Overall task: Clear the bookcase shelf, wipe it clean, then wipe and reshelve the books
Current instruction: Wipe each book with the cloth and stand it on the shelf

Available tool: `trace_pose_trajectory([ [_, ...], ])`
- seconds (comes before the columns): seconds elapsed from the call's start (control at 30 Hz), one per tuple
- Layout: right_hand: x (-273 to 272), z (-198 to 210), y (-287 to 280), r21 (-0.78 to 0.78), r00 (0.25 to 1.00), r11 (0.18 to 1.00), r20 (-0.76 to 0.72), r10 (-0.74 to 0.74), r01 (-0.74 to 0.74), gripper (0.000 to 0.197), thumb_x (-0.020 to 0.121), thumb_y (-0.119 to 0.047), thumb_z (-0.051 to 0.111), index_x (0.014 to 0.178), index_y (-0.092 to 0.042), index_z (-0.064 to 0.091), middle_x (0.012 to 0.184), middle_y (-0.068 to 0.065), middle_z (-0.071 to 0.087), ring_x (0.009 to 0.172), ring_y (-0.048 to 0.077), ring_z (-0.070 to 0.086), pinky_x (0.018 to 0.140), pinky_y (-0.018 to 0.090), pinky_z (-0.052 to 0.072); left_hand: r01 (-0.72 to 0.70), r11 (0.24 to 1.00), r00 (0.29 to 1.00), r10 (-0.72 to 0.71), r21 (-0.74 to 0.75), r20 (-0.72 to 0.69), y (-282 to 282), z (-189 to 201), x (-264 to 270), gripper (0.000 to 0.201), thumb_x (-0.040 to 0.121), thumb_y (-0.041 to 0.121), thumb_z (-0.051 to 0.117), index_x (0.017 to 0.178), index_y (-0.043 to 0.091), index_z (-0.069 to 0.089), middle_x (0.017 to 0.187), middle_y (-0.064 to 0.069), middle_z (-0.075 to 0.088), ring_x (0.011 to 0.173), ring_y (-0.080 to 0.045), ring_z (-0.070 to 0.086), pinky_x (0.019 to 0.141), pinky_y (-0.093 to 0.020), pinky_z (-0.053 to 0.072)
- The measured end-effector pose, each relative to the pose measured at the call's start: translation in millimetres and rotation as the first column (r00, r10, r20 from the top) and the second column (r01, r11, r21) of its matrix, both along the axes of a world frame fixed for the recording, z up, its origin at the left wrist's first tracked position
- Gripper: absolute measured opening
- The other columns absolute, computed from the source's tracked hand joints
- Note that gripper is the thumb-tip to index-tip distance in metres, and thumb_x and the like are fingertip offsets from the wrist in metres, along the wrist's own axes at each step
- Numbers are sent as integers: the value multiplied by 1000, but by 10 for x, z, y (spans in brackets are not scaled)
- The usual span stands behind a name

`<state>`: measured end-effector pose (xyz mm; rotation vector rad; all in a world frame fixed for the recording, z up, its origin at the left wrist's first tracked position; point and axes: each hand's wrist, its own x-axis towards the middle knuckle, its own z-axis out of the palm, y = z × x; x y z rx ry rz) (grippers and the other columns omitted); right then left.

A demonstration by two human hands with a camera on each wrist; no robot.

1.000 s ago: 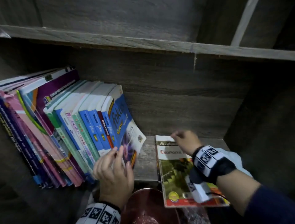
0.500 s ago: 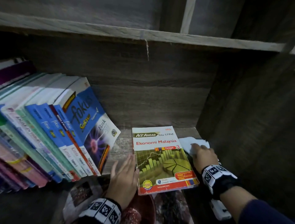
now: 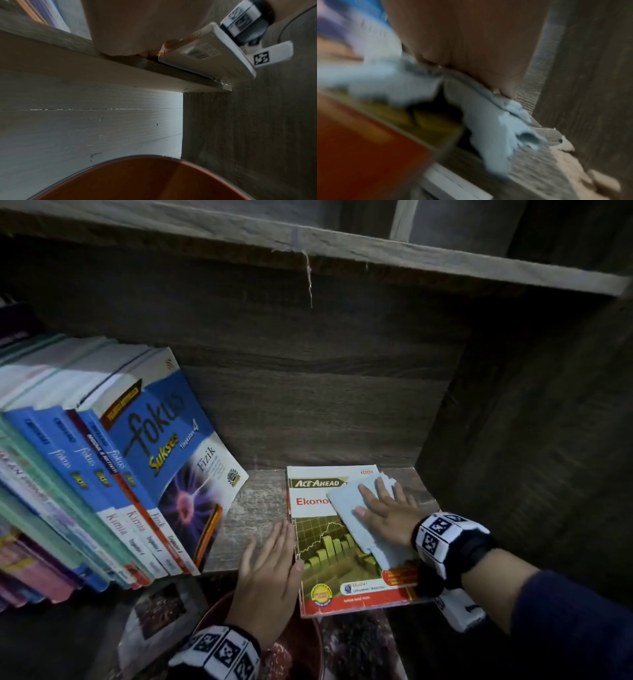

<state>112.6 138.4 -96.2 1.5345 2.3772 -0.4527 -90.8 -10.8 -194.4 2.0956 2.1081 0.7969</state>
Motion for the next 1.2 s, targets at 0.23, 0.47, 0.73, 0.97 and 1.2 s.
trace_pose_trajectory([
  [0.23,-223,-232,368,102,998,995,65,-14,7,62,96,-62,8,148,-40,-17,157,1,-27,144,31,-23,117,47,-10,13,997,1000,-14,-71,-7,44,22,-21,57,103,42,14,149,15,36,152,6,38,142,-7,31,111,-33,18],
  [0.47,-647,-226,464,171,985,977,136,105,-128,61,98,-59,8,150,-38,-14,159,3,-20,147,30,-17,118,48,-7,26,999,1000,-26,-27,1,30,-8,-11,63,101,49,2,155,20,15,160,11,15,146,2,7,116,-33,7],
  [0.73,-583,-143,108,87,961,966,156,229,-244,61,97,-61,7,149,-41,-15,158,1,-24,146,28,-20,118,46,-8,-6,1000,1000,6,-14,-19,-24,44,26,58,104,40,8,151,12,29,154,3,35,142,-7,29,113,-35,16],
  [0.97,-385,-234,-544,103,975,974,110,193,-204,92,63,-74,-23,148,-39,-20,156,1,-27,144,29,-24,119,46,-8,0,989,1000,1,151,-3,-26,1,49,53,103,32,21,145,5,40,151,-2,41,141,-11,34,114,-43,26],
  [1.2,-72,-334,-1096,115,979,974,89,185,-194,92,54,-76,-40,138,-40,-34,147,1,-39,140,30,-32,116,43,-15,0,982,1000,1,191,-7,-28,-28,46,51,102,28,23,144,6,43,151,0,39,143,-11,31,116,-41,22],
])
